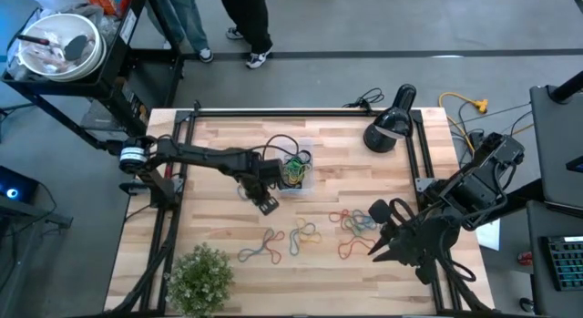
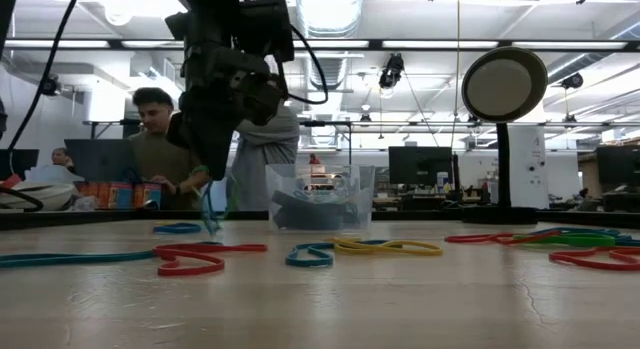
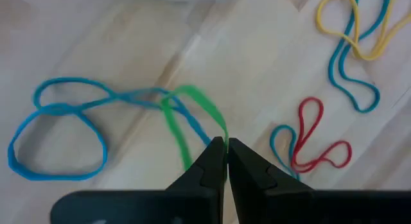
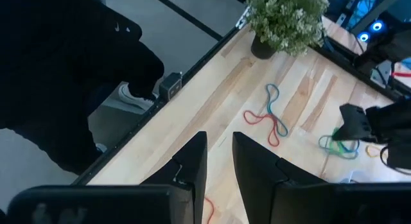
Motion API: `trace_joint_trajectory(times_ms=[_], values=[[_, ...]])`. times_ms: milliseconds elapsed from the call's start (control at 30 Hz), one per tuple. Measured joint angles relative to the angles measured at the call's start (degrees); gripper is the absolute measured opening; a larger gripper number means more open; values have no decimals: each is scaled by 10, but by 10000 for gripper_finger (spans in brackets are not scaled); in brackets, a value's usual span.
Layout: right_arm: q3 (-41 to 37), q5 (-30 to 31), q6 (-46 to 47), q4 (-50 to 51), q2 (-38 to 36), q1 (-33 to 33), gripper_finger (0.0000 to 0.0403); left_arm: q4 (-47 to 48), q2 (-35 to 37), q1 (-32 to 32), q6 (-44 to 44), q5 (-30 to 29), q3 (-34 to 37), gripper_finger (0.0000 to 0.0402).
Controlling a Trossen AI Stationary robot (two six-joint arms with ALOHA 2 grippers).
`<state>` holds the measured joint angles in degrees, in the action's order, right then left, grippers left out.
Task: Pick and place rubber bands into bin
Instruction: Put the green rubber band into the transparent bin
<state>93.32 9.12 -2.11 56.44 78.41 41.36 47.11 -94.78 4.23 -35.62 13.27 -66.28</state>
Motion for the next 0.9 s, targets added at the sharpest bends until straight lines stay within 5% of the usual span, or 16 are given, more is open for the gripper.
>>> trace_joint_trajectory(times_ms=[900], values=[[-8, 0, 15, 1, 5, 0, 68, -2, -80, -26, 64, 12, 3, 0]])
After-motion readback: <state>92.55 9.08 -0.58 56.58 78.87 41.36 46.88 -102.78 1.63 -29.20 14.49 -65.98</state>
